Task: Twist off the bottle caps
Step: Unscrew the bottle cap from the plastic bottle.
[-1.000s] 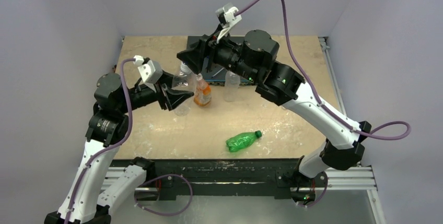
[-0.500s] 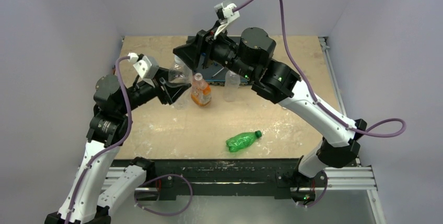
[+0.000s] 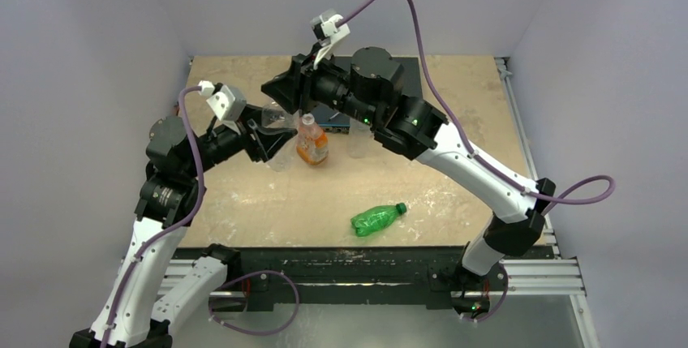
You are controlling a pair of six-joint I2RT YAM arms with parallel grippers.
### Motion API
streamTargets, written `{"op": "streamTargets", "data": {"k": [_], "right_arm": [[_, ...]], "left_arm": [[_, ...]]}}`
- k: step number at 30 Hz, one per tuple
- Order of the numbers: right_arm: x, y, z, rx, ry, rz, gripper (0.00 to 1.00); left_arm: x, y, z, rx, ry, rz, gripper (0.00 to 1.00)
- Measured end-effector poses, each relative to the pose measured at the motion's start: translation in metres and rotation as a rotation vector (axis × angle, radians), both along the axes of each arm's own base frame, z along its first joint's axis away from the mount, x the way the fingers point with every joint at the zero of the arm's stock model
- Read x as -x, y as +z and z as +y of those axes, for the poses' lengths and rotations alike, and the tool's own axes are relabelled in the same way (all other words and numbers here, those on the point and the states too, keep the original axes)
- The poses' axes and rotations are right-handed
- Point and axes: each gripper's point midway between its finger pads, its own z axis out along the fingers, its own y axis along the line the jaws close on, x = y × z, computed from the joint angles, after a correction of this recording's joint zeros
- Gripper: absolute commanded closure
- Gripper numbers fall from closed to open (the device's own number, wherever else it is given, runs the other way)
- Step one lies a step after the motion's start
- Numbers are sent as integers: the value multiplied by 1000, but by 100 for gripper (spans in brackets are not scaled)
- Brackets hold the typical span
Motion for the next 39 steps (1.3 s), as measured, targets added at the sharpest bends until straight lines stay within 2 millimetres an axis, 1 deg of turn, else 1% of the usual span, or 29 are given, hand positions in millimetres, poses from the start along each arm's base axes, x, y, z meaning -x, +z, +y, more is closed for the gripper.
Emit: {"op": "streamTargets", "data": {"k": [3, 5, 9, 10, 14, 16, 19, 22, 25, 27, 28, 29, 30, 32, 33, 34, 37, 39], "right_arm": [[0, 0, 0, -3, 0, -1, 74], [0, 1, -1, -4, 1, -2, 79], [2, 1, -1, -3, 4, -4, 98], [2, 1, -1, -3, 8, -5, 100], [13, 4, -4, -3, 59, -34, 100], [23, 8, -7, -9, 110, -66, 100], [45, 19, -12, -39, 224, -123, 100], [72, 34, -18, -95, 374, -195, 100], [95, 45, -24, -149, 519, -248, 100], [106, 49, -26, -169, 597, -269, 100], [109, 49, -27, -172, 619, -273, 98], [112, 49, -27, -174, 638, -278, 82], [114, 49, -28, -172, 650, -280, 61], [112, 49, -28, -164, 642, -273, 34], [109, 48, -28, -154, 619, -257, 25], [104, 49, -28, -148, 586, -246, 22], [82, 58, -31, -143, 439, -221, 17], [68, 62, -36, -143, 344, -202, 18]], "left_arm": [[0, 1, 0, 3, -1, -1, 73], [1, 1, 0, 3, -4, 0, 73], [2, 1, -2, 5, -13, 1, 73], [2, 1, -2, 7, -17, 4, 74], [10, 3, -8, 19, -74, 8, 74], [18, 6, -15, 31, -136, 14, 75], [35, 14, -23, 55, -243, 17, 76], [57, 27, -30, 79, -366, 14, 76], [75, 37, -33, 87, -460, 7, 77], [83, 40, -34, 84, -495, 2, 77], [85, 41, -34, 83, -504, 3, 77], [88, 42, -34, 79, -516, 6, 77], [90, 41, -34, 75, -525, 12, 77], [90, 40, -34, 64, -525, 14, 77], [88, 40, -33, 56, -517, 11, 77], [86, 38, -33, 51, -505, 10, 77], [70, 30, -30, 28, -422, 7, 76], [58, 25, -27, 11, -352, 0, 76]]}}
